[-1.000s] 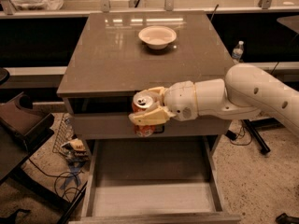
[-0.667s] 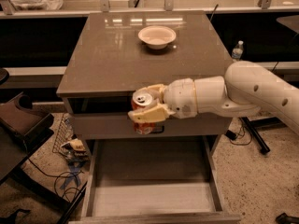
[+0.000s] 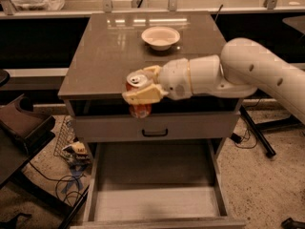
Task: Pick coke can from middle drawer and place on counter
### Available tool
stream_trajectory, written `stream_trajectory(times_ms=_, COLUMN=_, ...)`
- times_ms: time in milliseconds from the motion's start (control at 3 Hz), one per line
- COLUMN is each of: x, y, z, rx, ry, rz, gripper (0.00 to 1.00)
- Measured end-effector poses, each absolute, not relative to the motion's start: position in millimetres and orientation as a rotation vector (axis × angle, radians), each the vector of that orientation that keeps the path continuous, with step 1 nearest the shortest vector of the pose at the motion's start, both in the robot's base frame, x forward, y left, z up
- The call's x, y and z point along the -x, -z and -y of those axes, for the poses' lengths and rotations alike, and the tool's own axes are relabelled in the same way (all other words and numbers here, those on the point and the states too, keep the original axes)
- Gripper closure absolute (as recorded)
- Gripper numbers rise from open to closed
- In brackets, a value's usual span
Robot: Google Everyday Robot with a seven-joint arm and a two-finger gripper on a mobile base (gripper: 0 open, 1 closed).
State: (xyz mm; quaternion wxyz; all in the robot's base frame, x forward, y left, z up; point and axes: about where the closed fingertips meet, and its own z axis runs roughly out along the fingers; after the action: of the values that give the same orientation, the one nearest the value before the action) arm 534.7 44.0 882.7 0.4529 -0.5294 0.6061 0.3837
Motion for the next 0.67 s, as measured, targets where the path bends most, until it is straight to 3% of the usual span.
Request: stream_trajectory(times_ms=667, x=-613, y=-918, z=-79, rx=1.245, ry=-0.917, rz=-1.524, gripper=1.00)
